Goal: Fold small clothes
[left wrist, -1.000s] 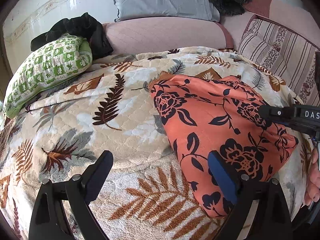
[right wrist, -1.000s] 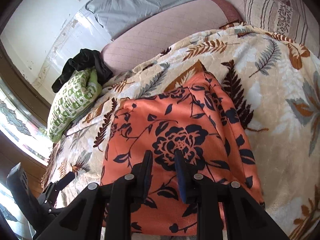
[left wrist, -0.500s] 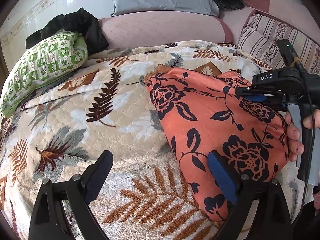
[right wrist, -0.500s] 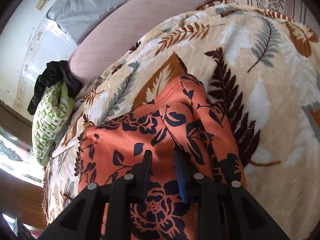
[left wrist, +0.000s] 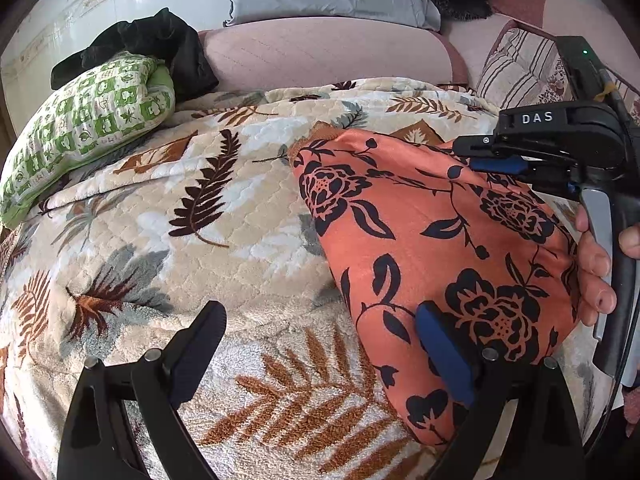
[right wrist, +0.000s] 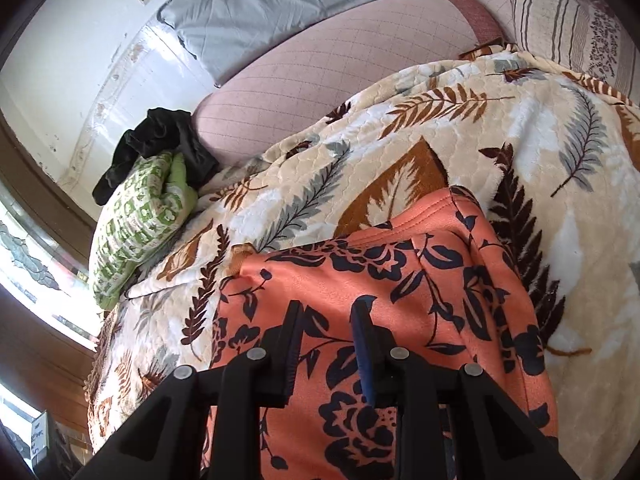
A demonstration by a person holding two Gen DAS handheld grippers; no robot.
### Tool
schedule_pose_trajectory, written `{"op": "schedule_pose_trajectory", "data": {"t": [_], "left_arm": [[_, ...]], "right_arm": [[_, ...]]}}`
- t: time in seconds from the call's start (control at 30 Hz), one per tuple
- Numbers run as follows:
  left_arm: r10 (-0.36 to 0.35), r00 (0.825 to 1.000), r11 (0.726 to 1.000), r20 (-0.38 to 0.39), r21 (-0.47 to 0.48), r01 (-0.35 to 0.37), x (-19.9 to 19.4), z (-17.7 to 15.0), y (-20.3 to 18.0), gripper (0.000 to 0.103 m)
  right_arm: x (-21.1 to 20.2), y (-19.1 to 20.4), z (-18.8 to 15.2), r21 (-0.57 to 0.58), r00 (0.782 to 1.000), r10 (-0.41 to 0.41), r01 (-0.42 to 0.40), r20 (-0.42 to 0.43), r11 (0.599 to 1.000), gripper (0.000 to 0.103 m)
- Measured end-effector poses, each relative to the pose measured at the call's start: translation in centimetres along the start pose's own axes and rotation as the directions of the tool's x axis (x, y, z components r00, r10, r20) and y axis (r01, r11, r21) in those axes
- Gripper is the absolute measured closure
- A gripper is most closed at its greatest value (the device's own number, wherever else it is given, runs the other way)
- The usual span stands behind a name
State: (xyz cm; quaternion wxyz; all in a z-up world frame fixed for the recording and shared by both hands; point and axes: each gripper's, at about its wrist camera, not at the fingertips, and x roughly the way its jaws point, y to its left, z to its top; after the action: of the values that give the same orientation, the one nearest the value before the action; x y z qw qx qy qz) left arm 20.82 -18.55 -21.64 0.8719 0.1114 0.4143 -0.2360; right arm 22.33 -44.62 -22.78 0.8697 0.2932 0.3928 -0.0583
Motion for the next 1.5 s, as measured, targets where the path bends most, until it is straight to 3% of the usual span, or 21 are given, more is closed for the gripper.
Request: {"op": "schedule_pose_trajectory", "data": {"t": [0.13, 0.23, 0.3, 0.4, 0.5, 0.53, 0.57, 0.6, 0.67, 0.73, 0.87, 1.03, 1.07, 1.1, 1.13, 1.2, 1.27, 1.3, 1.37, 1.47, 1.5], "left_arm": [[-0.016, 1.000, 1.000, -0.008, -0.021, 0.015, 0.4, -0.2, 0.2, 0.007], [-0.030, 0.999, 0.999, -0.016, -0.036, 0.030, 0.6, -0.2, 0.4, 0.007], [-0.039, 0.999, 0.998, -0.022, -0.044, 0.038, 0.5, -0.1, 0.6, 0.007], [-0.068, 0.997, 0.996, -0.027, -0.062, 0.066, 0.2, -0.2, 1.0, 0.007], [-0.083, 0.997, 0.994, -0.004, -0.068, 0.083, -0.7, -0.3, 1.3, 0.007], [-0.088, 0.996, 0.994, 0.009, -0.061, 0.088, -1.0, -0.3, 1.3, 0.007], [-0.088, 0.996, 0.995, 0.014, -0.047, 0.089, -1.2, -0.4, 1.2, 0.007], [-0.082, 0.997, 0.996, 0.007, -0.029, 0.083, -1.0, -0.5, 0.9, 0.007], [-0.072, 0.997, 0.997, -0.037, 0.005, 0.072, -0.1, -0.9, 0.4, 0.007], [-0.087, 0.995, 0.996, -0.040, -0.010, 0.086, 0.1, -0.8, 0.7, 0.007], [-0.079, 0.997, 0.996, -0.022, -0.053, 0.077, -0.5, -0.4, 1.6, 0.007], [-0.048, 0.998, 0.997, 0.047, -0.054, 0.051, -2.5, -0.2, 1.9, 0.007], [-0.045, 0.997, 0.998, 0.055, -0.050, 0.047, -2.7, -0.3, 1.8, 0.007], [-0.040, 0.998, 0.998, 0.054, -0.039, 0.042, -2.7, -0.4, 1.6, 0.007], [-0.033, 0.999, 0.999, 0.039, -0.020, 0.034, -2.4, -0.5, 1.2, 0.007], [-0.023, 1.000, 0.999, -0.007, 0.024, 0.024, -1.3, -1.0, 0.3, 0.007], [-0.001, 1.000, 0.999, 0.010, 0.043, 0.000, -1.1, -1.5, -0.2, 0.007], [0.002, 1.000, 0.999, 0.013, 0.046, -0.002, -1.3, -1.4, -0.2, 0.007], [0.011, 1.000, 0.999, 0.028, 0.039, -0.012, -2.2, -1.0, 0.1, 0.007], [0.018, 0.995, 1.000, 0.096, 0.009, -0.019, -4.2, -0.6, 0.7, 0.007], [0.024, 0.994, 1.000, 0.110, 0.001, -0.024, -4.8, -0.4, 0.8, 0.007]], "right_arm": [[3.0, -1.7, 1.8, 0.047, 0.989, -0.142, 0.143, -0.032, 0.989, 0.075], [4.4, -3.5, 2.7, 0.130, 0.991, -0.109, 0.118, -0.073, 0.984, 0.075], [4.2, -2.7, 3.4, 0.110, 0.990, -0.119, 0.126, -0.075, 0.986, 0.074], [3.6, 0.3, 3.6, 0.039, 0.998, 0.000, 0.003, -0.056, 0.999, 0.074], [3.8, 3.5, 2.9, -0.007, 0.984, 0.157, -0.158, -0.088, 0.987, 0.072], [4.2, 4.3, 2.5, -0.018, 0.981, 0.168, -0.171, -0.098, 0.985, 0.064], [4.9, 4.8, 2.1, -0.027, 0.983, 0.144, -0.148, -0.117, 0.989, 0.044], [5.8, 4.9, 1.5, -0.037, 0.986, 0.101, -0.107, -0.135, 0.994, 0.030], [7.4, 4.6, 0.2, -0.049, 0.982, 0.049, -0.059, -0.182, 0.997, 0.031], [6.6, 4.4, -0.3, -0.052, 0.986, 0.052, -0.061, -0.159, 0.997, 0.031], [0.7, 3.1, -0.6, -0.004, 0.989, 0.133, -0.133, -0.067, 0.991, 0.031], [-5.9, 0.7, -2.3, 0.018, 0.998, 0.070, -0.070, 0.007, 0.997, 0.033], [-7.1, -0.1, -3.2, 0.030, 0.998, 0.056, -0.057, 0.020, 0.998, 0.043], [-7.9, -0.9, -4.0, 0.038, 0.998, 0.052, -0.053, 0.022, 0.998, 0.062], [-8.4, -1.8, -4.7, 0.050, 0.999, 0.035, -0.035, 0.000, 0.998, 0.067], [-8.3, -3.6, -6.2, 0.093, 0.998, -0.006, 0.013, -0.066, 0.996, 0.067], [-7.0, -5.0, -7.5, 0.122, 0.989, -0.018, 0.036, -0.150, 0.992, 0.069], [-7.0, -5.2, -7.8, 0.119, 0.988, -0.018, 0.036, -0.152, 0.992, 0.070], [-8.4, -4.7, -7.8, 0.105, 0.994, -0.011, 0.023, -0.112, 0.994, 0.066], [-11.7, -4.3, -8.5, 0.077, 0.998, 0.067, -0.067, 0.002, 0.995, 0.066], [-12.7, -4.1, -8.7, 0.064, 0.996, 0.078, -0.081, 0.044, 0.995, 0.059]]}}
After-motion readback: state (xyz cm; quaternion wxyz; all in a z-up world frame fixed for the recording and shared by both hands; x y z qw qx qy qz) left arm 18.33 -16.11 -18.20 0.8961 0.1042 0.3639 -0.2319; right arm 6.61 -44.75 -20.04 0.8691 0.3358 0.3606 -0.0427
